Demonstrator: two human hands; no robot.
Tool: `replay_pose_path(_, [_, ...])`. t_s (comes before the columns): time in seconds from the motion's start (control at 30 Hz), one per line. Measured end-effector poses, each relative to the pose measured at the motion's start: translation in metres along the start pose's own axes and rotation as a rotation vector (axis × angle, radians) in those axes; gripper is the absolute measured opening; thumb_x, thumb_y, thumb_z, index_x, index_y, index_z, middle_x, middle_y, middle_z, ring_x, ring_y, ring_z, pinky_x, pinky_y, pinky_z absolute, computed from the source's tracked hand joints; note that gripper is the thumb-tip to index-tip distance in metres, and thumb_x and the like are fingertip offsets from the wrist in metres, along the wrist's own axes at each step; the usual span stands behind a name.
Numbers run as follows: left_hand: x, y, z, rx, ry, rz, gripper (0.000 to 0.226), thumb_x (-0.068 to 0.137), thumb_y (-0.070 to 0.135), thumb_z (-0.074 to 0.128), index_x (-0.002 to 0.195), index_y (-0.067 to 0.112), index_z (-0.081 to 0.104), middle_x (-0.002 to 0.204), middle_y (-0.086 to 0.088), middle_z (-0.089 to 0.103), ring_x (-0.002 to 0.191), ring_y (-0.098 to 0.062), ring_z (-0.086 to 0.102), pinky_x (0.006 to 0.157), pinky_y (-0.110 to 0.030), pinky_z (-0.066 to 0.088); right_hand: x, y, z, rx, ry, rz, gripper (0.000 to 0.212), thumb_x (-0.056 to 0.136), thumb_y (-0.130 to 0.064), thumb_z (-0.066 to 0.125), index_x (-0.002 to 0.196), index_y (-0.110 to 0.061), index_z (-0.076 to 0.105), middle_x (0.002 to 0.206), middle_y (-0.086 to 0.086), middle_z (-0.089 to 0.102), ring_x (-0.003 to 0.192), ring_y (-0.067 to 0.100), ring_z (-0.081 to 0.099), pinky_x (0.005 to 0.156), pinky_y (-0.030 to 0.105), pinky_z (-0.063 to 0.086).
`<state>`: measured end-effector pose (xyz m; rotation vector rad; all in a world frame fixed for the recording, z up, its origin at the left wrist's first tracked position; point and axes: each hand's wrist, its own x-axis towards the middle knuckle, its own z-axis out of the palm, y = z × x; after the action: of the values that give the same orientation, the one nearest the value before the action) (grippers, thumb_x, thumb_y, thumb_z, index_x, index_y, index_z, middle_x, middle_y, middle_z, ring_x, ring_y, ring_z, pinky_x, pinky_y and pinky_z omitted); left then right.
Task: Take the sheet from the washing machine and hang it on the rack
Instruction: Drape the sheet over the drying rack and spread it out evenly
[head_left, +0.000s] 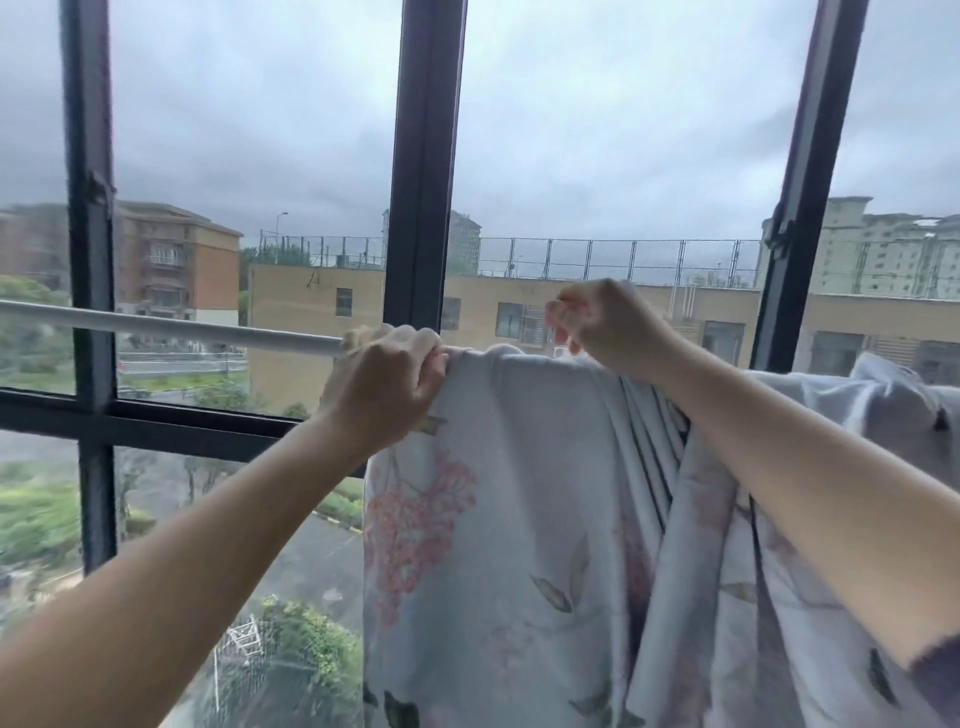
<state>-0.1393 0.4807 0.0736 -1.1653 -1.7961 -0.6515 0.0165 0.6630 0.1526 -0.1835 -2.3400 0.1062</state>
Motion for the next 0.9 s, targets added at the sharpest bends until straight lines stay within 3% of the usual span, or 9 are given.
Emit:
replay_pose_path(0.1, [-0.023, 0.001, -0.003, -0.040, 0.111, -0.211, 0.029, 0.091, 0.031, 0.049, 0.116, 0.016, 0.052, 0.120, -0.004, 0.054, 0.111, -0.025, 0.050, 0.099, -0.047, 0.036, -0.031, -0.013, 0.004, -0.220, -0.022, -0.083, 0.020, 0.094, -0.038, 0.050, 0.093, -0.025, 0.066, 0.091, -0.004, 0.069, 0.084, 0.021, 0.064, 0.076, 0.033, 0.050])
replay_pose_path(0.17, [-0.047, 0.004, -0.002, -0.175, 0.226, -0.403, 0.034, 0.088, 0.024, 0.055, 0.117, 0.010, 0.045, 0.118, -0.008, 0.049, 0.107, -0.027, 0.049, 0.090, -0.046, 0.043, -0.051, -0.015, 0.013, -0.363, 0.007, -0.179, 0.027, 0.093, -0.037, 0.051, 0.114, -0.024, 0.061, 0.115, -0.002, 0.063, 0.106, 0.022, 0.056, 0.091, 0.037, 0.041])
replay_pose_path(0.27, [-0.071, 0.010, 0.009, -0.532, -0.111, -0.774, 0.040, 0.092, 0.036, 0.056, 0.119, 0.010, 0.042, 0.111, -0.004, 0.055, 0.099, -0.025, 0.055, 0.081, -0.039, 0.046, -0.076, -0.015, 0.032, -0.421, 0.075, -0.232, 0.046, 0.088, -0.028, 0.060, 0.132, -0.016, 0.053, 0.136, 0.004, 0.050, 0.128, 0.027, 0.042, 0.106, 0.048, 0.028])
replay_pose_path(0.33, [-0.082, 0.013, 0.016, -0.806, -0.312, -0.924, 0.038, 0.089, 0.044, 0.059, 0.108, 0.012, 0.052, 0.105, -0.006, 0.064, 0.094, -0.025, 0.061, 0.083, -0.044, 0.052, -0.090, -0.016, 0.047, -0.429, 0.083, -0.268, 0.048, 0.083, -0.020, 0.063, 0.130, -0.012, 0.055, 0.141, 0.007, 0.046, 0.133, 0.030, 0.038, 0.110, 0.055, 0.024])
replay_pose_path(0.43, [-0.090, 0.015, 0.013, -0.827, -0.190, -0.923, 0.035, 0.078, 0.043, 0.058, 0.084, 0.009, 0.062, 0.087, -0.012, 0.067, 0.080, -0.029, 0.063, 0.080, -0.054, 0.054, -0.109, -0.020, 0.065, -0.448, 0.043, -0.287, 0.046, 0.081, -0.018, 0.063, 0.126, -0.010, 0.058, 0.139, 0.013, 0.048, 0.132, 0.033, 0.041, 0.110, 0.060, 0.023])
replay_pose_path(0.57, [-0.086, 0.023, -0.010, -0.920, -0.017, -0.929, 0.017, 0.093, 0.019, 0.052, 0.078, 0.012, 0.057, 0.080, -0.007, 0.058, 0.076, -0.021, 0.054, 0.069, -0.039, 0.049, -0.121, -0.027, 0.077, -0.471, -0.002, -0.268, 0.051, 0.083, -0.022, 0.059, 0.133, -0.016, 0.051, 0.140, 0.011, 0.046, 0.133, 0.034, 0.038, 0.108, 0.061, 0.019])
replay_pose_path(0.63, [-0.074, 0.020, -0.024, -1.065, 0.030, -0.913, 0.019, 0.097, 0.016, 0.048, 0.082, 0.016, 0.060, 0.083, -0.003, 0.060, 0.079, -0.018, 0.056, 0.074, -0.034, 0.049, -0.116, -0.032, 0.075, -0.460, -0.003, -0.232, 0.053, 0.083, -0.022, 0.058, 0.135, -0.016, 0.049, 0.143, 0.012, 0.042, 0.136, 0.033, 0.033, 0.109, 0.061, 0.017])
replay_pose_path(0.8, [-0.022, -0.008, -0.055, -1.079, 0.143, -0.745, 0.022, 0.087, 0.026, 0.052, 0.080, 0.020, 0.072, 0.081, -0.002, 0.063, 0.082, -0.021, 0.055, 0.076, -0.038, 0.046, -0.094, -0.044, 0.066, -0.428, 0.023, -0.138, 0.056, 0.088, -0.029, 0.052, 0.142, -0.018, 0.039, 0.154, 0.010, 0.027, 0.144, 0.029, 0.017, 0.114, 0.057, 0.002])
replay_pose_path(0.9, [0.015, -0.033, -0.069, -0.963, 0.170, -0.713, 0.026, 0.080, 0.035, 0.051, 0.075, 0.015, 0.067, 0.076, -0.005, 0.057, 0.078, -0.021, 0.053, 0.071, -0.040, 0.048, -0.073, -0.048, 0.058, -0.445, 0.070, -0.055, 0.051, 0.095, -0.032, 0.045, 0.143, -0.017, 0.037, 0.152, 0.005, 0.033, 0.140, 0.028, 0.028, 0.113, 0.053, 0.014])
